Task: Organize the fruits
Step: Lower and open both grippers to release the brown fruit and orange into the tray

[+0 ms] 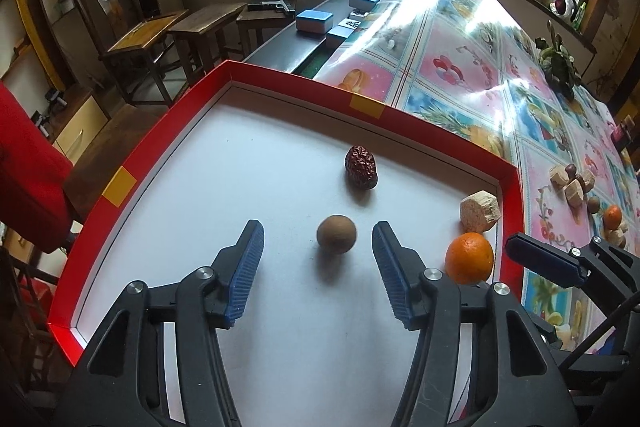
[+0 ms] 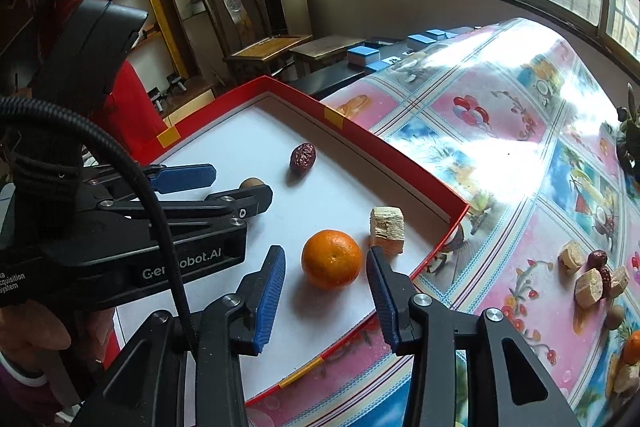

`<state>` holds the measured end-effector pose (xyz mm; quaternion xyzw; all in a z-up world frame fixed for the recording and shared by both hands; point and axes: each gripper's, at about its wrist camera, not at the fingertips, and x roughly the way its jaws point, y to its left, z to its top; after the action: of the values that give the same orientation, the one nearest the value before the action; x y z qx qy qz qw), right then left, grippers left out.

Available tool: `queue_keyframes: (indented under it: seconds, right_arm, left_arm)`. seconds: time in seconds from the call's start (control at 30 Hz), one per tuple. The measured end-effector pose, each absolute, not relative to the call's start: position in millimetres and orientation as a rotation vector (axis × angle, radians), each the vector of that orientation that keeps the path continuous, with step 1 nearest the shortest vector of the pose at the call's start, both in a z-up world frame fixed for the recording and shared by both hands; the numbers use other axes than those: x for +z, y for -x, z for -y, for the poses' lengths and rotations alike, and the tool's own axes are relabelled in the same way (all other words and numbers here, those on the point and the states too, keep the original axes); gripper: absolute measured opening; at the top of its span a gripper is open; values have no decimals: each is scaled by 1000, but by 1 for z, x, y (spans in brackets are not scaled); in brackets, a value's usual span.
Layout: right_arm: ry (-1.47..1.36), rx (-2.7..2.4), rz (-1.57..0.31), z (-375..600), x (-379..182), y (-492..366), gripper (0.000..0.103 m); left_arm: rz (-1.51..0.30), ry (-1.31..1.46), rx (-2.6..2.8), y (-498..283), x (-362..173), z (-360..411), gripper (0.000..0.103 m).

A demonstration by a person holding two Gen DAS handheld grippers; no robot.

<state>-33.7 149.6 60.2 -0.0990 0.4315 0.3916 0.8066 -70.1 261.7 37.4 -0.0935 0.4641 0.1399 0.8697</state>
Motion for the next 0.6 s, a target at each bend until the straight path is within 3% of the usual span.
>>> queue_keyframes:
  seconds: [0.6]
  right_arm:
    - [105, 696, -907, -68, 71, 42, 42]
  left_arm:
    - [-912, 108, 192, 74, 62, -190, 57]
